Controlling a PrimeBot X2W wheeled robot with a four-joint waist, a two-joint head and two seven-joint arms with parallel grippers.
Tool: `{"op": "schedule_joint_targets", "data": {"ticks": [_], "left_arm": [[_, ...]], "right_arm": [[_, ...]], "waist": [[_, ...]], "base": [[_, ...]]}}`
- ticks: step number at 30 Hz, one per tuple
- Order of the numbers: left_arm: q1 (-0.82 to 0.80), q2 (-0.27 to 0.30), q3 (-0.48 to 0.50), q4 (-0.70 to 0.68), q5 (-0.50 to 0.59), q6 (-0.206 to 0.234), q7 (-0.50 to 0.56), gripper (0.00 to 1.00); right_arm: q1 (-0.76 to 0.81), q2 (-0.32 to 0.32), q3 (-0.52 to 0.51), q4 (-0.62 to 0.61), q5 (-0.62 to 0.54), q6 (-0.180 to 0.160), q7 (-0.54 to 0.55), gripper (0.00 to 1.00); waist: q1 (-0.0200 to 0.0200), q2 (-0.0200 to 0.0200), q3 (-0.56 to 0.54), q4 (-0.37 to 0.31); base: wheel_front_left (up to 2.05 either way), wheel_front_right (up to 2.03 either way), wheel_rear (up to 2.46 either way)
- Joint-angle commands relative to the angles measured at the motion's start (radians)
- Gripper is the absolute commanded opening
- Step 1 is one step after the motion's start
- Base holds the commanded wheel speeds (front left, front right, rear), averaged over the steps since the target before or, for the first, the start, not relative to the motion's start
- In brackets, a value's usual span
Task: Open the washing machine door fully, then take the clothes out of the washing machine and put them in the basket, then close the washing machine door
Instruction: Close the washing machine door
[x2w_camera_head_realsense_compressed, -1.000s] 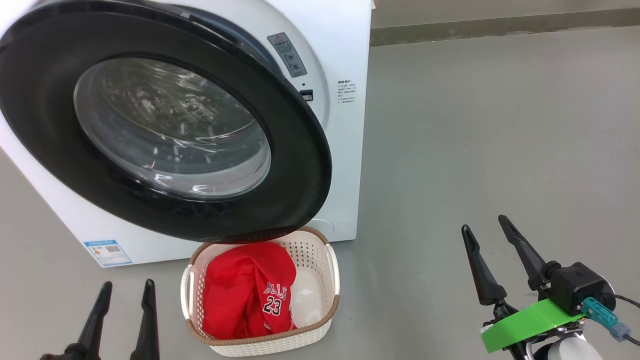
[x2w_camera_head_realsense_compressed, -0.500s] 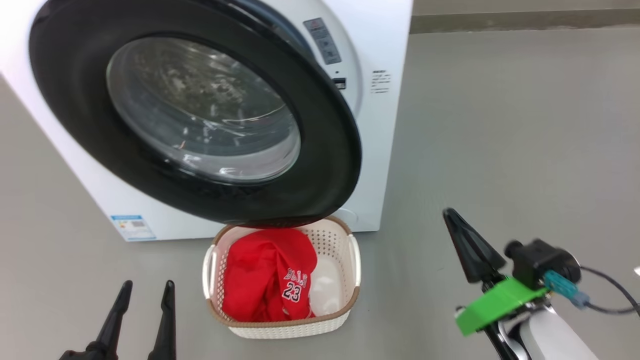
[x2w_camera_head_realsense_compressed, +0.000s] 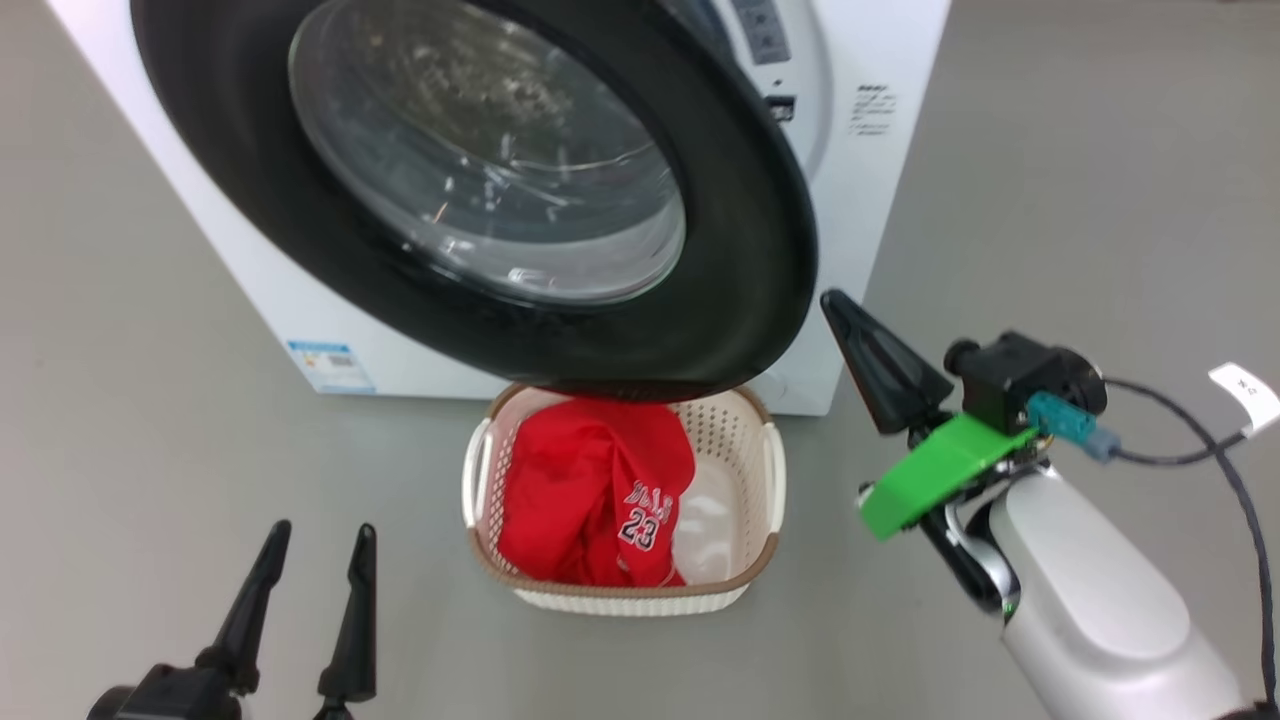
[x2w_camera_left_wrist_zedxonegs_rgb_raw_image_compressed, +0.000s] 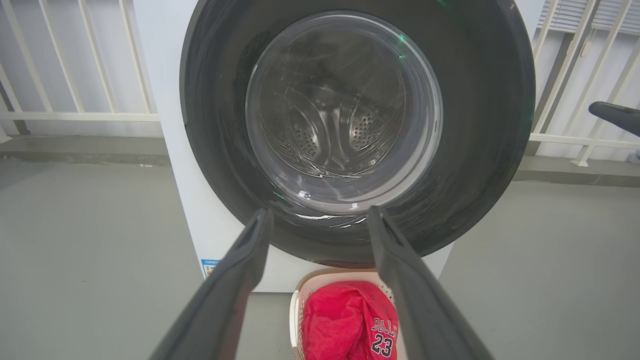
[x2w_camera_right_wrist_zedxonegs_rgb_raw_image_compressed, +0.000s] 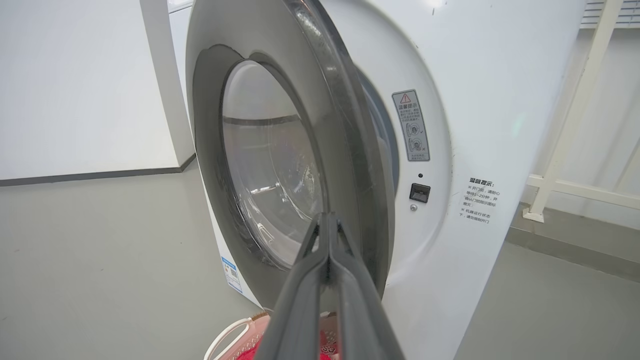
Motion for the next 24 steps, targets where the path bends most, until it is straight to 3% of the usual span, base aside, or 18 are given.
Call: {"op": "schedule_joint_targets", "data": {"ticks": [1, 12, 24], "left_arm": [[-0.042, 0.01, 0.024, -0.023, 0.001, -0.006, -0.008, 1.0], [-0.107, -0.01, -0.021, -0.014, -0.014, -0.006, -0.008, 1.0], [-0.157, -0.019, -0.028, -0.016, -0.023, -0.006, -0.008, 1.0]], "right_arm": [[-0.04, 0.002, 0.018, -0.009, 0.011, 0.006, -0.006, 0.0], [-0.203, -0.014, 0.016, 0.073, 0.013, 0.006, -0.006, 0.0], [-0.33, -0.026, -0.007, 0.11, -0.009, 0.006, -0.006, 0.0]], "waist": [[0.0, 0.0, 0.047, 0.045], [0.0, 0.0, 0.149, 0.118], [0.0, 0.0, 0.233, 0.122]], "base": [[0.0, 0.0, 0.0], [0.0, 0.0, 0.0], [0.0, 0.0, 0.0]]}}
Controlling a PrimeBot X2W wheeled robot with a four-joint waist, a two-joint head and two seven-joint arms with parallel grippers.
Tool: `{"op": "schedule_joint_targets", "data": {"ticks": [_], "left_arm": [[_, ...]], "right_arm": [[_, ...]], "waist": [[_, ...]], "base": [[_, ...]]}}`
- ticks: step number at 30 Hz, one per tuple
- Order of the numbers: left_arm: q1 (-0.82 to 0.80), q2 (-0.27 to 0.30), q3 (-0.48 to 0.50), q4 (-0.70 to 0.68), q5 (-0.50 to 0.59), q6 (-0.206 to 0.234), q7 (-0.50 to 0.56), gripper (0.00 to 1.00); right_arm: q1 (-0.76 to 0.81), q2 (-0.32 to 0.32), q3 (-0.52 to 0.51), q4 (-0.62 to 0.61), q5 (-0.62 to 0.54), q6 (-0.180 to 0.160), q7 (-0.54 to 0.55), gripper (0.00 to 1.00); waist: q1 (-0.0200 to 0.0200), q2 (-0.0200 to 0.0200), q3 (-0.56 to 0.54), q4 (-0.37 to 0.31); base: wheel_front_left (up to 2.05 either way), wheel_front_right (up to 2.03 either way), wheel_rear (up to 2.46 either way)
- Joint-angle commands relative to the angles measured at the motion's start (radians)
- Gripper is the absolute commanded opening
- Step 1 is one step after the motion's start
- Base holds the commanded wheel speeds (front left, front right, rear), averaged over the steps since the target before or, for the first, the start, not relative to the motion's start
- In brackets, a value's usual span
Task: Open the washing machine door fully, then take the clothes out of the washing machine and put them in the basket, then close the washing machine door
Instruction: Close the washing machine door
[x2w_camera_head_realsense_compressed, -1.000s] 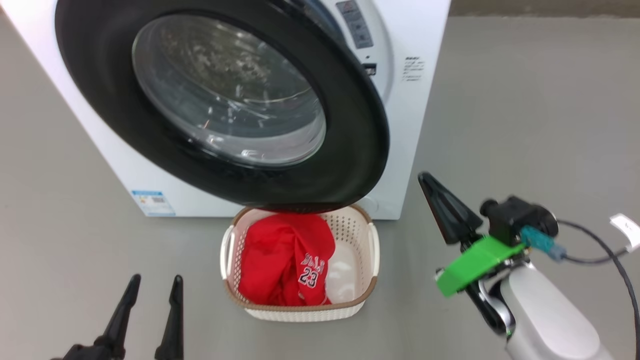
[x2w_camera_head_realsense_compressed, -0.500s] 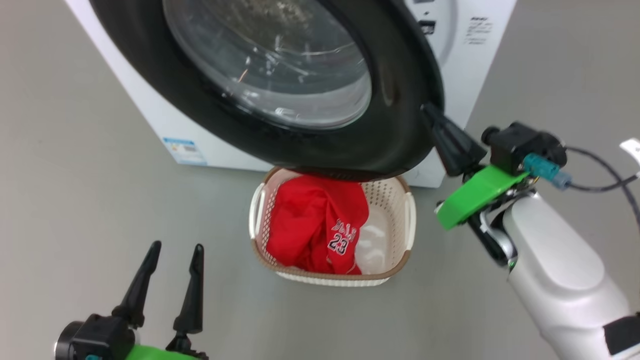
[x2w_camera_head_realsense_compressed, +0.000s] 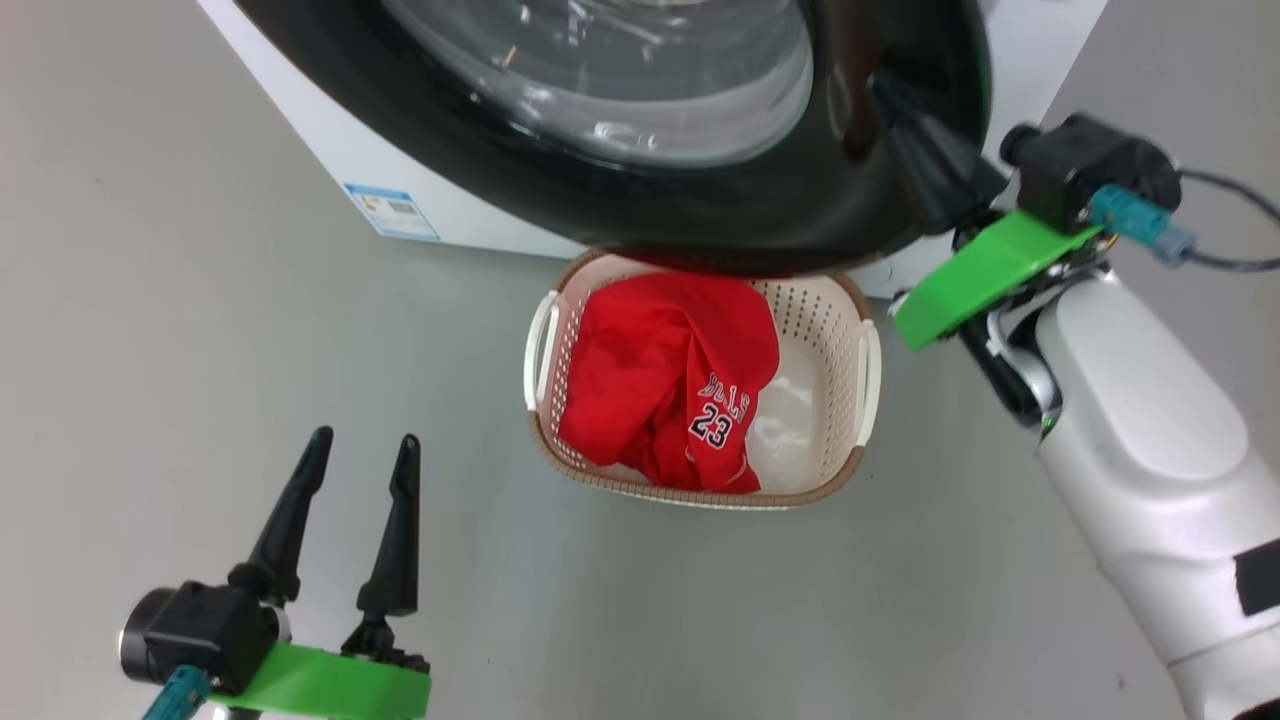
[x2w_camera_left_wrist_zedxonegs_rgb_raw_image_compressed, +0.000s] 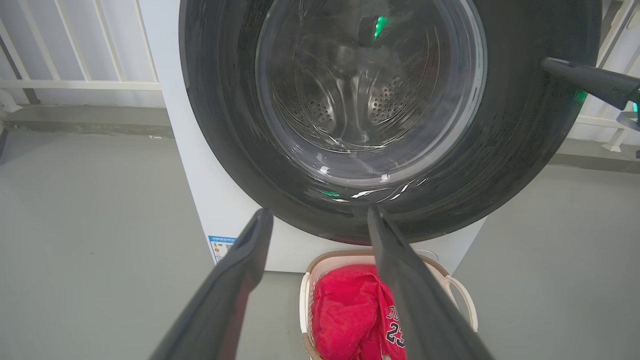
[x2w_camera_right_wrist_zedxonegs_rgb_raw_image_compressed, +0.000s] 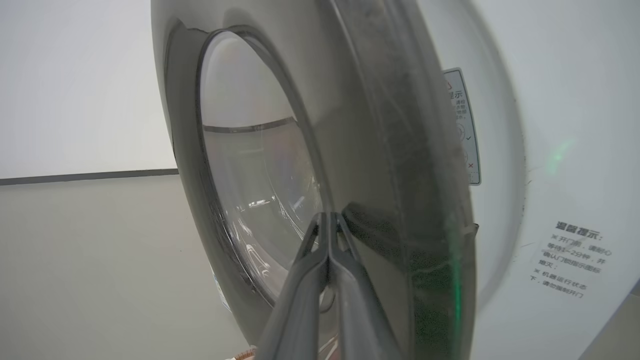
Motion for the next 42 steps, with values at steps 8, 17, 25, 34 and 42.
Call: {"op": "schedule_joint_targets", "data": {"ticks": [8, 17, 25, 34, 42], "left_arm": [[-0.057, 0.007, 0.016, -0.03, -0.022, -0.006, -0.008, 1.0], [-0.099, 0.005, -0.001, -0.027, -0.043, -0.006, -0.008, 1.0], [-0.113, 0.005, -0.007, -0.024, -0.055, -0.006, -0.008, 1.0], [-0.123, 0.005, -0.003, -0.012, -0.066, -0.006, -0.008, 1.0], [-0.12, 0.005, 0.032, 0.013, -0.088, -0.006, -0.008, 1.0]], "right_arm": [[-0.103, -0.023, -0.052, -0.002, -0.002, -0.001, -0.006, 0.0], [-0.213, -0.032, -0.088, 0.073, -0.002, -0.001, -0.006, 0.0], [-0.265, -0.026, -0.138, 0.093, -0.036, -0.001, -0.006, 0.0], [-0.241, 0.0, -0.127, 0.095, -0.038, -0.001, -0.006, 0.0], [-0.135, -0.002, -0.108, 0.019, -0.025, -0.001, -0.006, 1.0]], "waist": [[0.0, 0.0, 0.082, 0.017], [0.0, 0.0, 0.133, 0.039], [0.0, 0.0, 0.15, 0.044], [0.0, 0.0, 0.14, 0.028], [0.0, 0.0, 0.082, -0.025]], "base": [[0.0, 0.0, 0.0], [0.0, 0.0, 0.0], [0.0, 0.0, 0.0], [0.0, 0.0, 0.0], [0.0, 0.0, 0.0]]}}
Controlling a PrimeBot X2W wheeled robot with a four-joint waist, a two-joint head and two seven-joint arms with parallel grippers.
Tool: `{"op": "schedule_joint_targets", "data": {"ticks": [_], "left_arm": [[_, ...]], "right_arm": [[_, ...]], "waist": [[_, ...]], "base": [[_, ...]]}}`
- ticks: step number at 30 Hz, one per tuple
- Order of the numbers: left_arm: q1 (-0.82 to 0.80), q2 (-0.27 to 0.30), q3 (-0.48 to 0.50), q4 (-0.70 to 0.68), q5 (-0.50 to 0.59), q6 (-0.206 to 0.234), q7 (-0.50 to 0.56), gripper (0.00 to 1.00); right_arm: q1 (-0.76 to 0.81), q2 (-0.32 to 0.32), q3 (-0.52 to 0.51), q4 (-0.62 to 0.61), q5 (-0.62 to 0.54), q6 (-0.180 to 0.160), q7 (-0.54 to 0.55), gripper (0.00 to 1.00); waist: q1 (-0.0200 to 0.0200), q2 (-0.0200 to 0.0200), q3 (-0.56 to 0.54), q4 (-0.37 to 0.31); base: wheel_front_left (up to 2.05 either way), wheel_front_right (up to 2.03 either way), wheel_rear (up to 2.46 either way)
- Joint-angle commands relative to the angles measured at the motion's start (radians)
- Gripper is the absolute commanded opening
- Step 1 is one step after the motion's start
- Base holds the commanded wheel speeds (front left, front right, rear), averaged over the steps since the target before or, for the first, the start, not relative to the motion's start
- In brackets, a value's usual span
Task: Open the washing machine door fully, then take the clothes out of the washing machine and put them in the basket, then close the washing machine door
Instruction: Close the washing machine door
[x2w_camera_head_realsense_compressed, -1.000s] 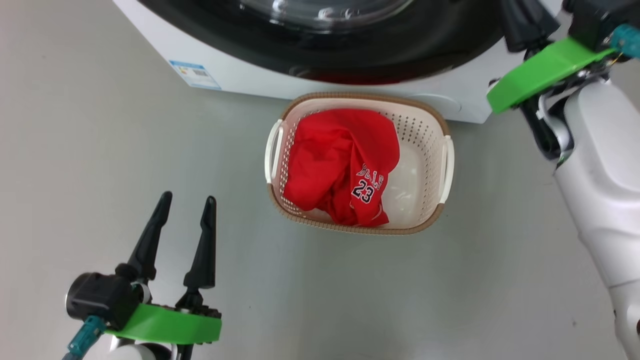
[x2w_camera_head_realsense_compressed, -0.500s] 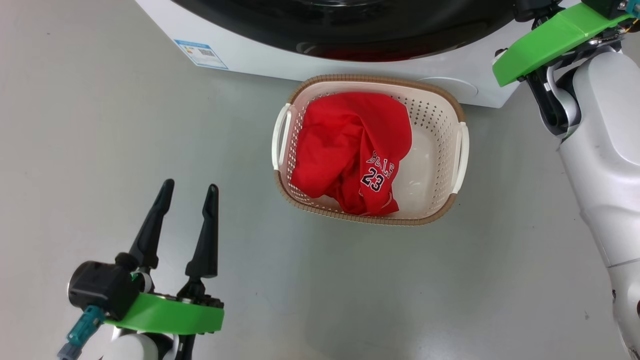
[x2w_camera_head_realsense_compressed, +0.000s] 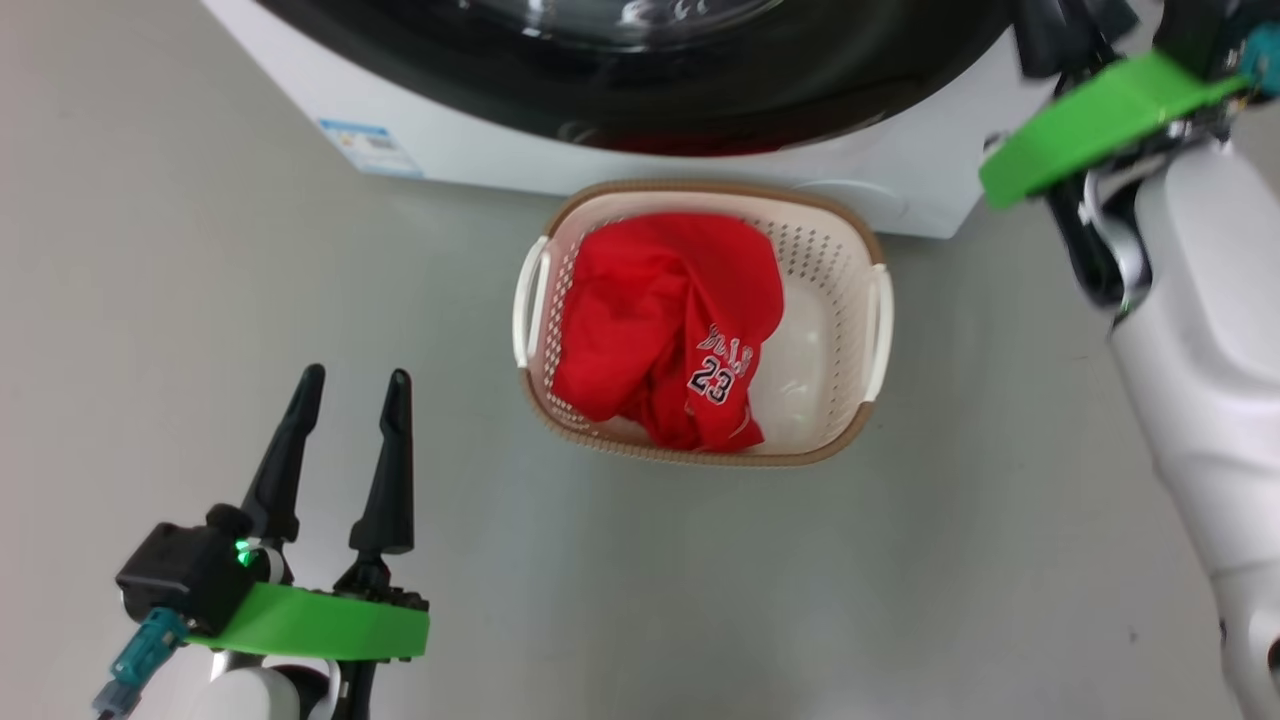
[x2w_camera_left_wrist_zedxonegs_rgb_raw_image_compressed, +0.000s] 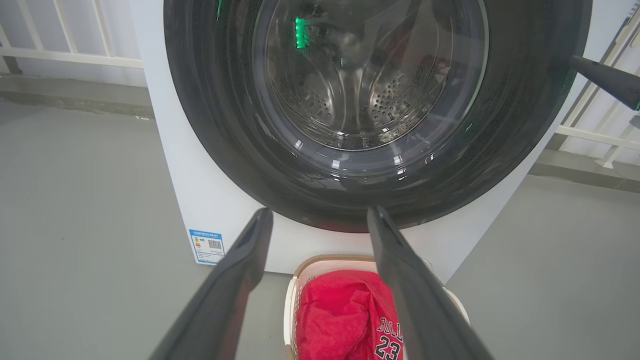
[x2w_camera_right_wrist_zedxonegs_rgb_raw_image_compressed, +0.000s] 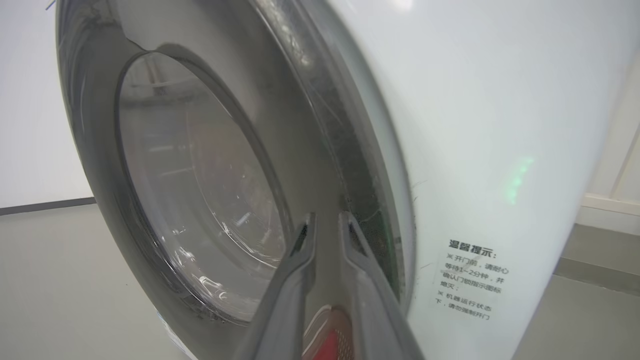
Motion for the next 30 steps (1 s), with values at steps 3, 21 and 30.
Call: {"op": "schedule_joint_targets", "data": {"ticks": [3, 21, 30], "left_arm": [[-0.014, 0.015, 0.045, -0.012, -0.004, -0.006, -0.008, 1.0], [0.084, 0.034, 0.134, 0.023, 0.002, -0.006, -0.008, 1.0], [0.144, 0.027, 0.176, 0.036, 0.03, -0.006, -0.008, 1.0]], "right_arm": [[0.075, 0.018, 0.001, -0.068, -0.011, -0.004, -0.005, 1.0], [0.47, 0.065, -0.092, -0.281, -0.078, -0.004, -0.005, 1.0], [0.635, 0.065, -0.14, -0.345, -0.092, -0.004, -0.005, 1.0]], "waist": [[0.0, 0.0, -0.049, -0.044], [0.0, 0.0, -0.275, -0.221], [0.0, 0.0, -0.363, -0.261]], "base": [[0.0, 0.0, 0.0], [0.0, 0.0, 0.0], [0.0, 0.0, 0.0]]}}
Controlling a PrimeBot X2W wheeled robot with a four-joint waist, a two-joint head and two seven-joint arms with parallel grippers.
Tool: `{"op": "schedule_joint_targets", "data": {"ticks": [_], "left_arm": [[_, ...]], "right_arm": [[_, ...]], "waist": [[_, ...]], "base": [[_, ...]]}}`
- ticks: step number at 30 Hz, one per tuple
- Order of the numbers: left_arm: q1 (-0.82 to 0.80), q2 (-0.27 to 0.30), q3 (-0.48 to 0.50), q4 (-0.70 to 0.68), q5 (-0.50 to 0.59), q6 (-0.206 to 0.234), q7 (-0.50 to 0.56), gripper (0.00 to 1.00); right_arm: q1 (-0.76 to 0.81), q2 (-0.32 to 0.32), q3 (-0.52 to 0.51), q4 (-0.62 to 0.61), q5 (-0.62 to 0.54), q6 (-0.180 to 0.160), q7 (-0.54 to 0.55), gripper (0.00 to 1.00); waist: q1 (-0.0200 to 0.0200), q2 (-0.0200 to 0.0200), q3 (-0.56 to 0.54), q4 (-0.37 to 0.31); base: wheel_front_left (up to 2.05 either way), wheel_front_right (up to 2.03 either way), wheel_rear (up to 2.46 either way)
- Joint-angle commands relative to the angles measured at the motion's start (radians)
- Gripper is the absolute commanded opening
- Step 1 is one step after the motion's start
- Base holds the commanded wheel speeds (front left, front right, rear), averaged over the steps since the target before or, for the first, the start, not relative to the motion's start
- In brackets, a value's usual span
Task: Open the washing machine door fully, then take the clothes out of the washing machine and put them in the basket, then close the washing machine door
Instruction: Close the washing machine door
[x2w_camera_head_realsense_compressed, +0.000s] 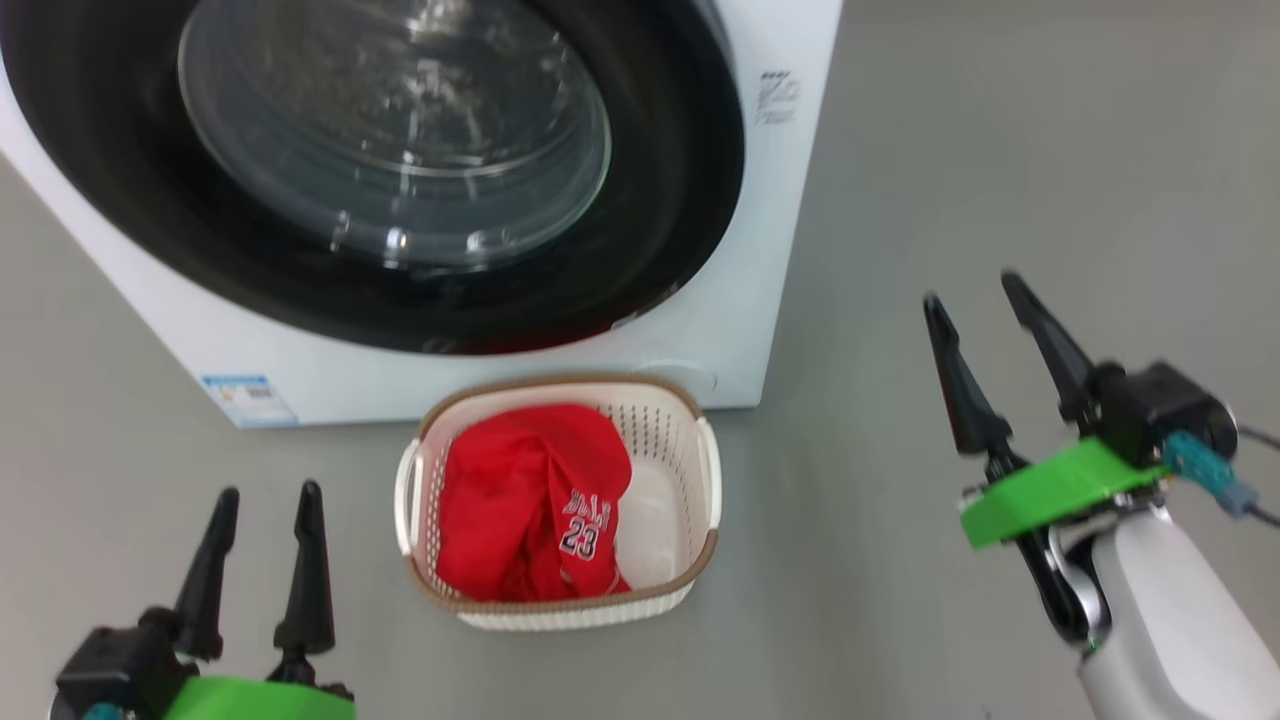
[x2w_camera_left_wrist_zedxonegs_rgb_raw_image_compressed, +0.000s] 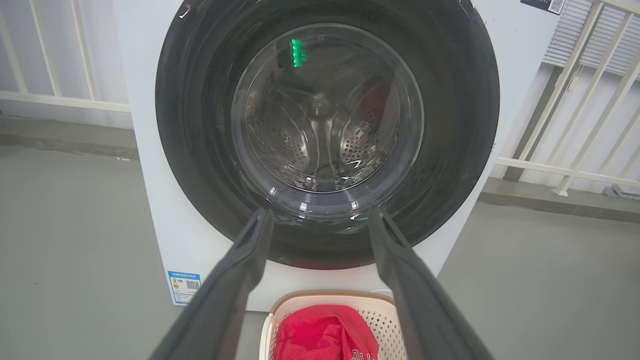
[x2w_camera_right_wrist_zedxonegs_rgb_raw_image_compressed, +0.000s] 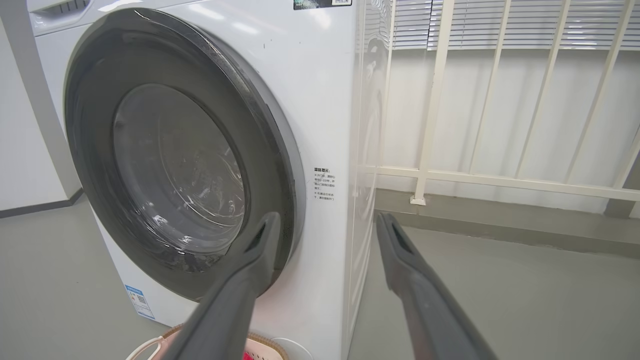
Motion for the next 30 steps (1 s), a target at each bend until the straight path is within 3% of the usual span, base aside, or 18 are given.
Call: {"op": "schedule_joint_targets", "data": {"ticks": [1, 17, 30], "left_arm": [[0.005, 0.014, 0.036, -0.016, 0.01, -0.006, -0.008, 1.0], [0.076, 0.028, 0.051, -0.006, 0.015, -0.006, -0.008, 1.0], [0.103, 0.026, 0.05, -0.011, 0.015, -0.006, -0.008, 1.0]], "right_arm": [[0.019, 0.001, 0.006, -0.036, -0.017, -0.001, -0.005, 1.0], [0.177, 0.015, -0.056, -0.129, -0.01, -0.001, -0.005, 1.0], [0.272, 0.024, -0.105, -0.165, -0.022, -0.001, -0.005, 1.0]], "waist": [[0.0, 0.0, -0.052, -0.034], [0.0, 0.0, -0.12, -0.072], [0.0, 0.0, -0.154, -0.057]], "base": [[0.0, 0.0, 0.0], [0.0, 0.0, 0.0], [0.0, 0.0, 0.0]]}}
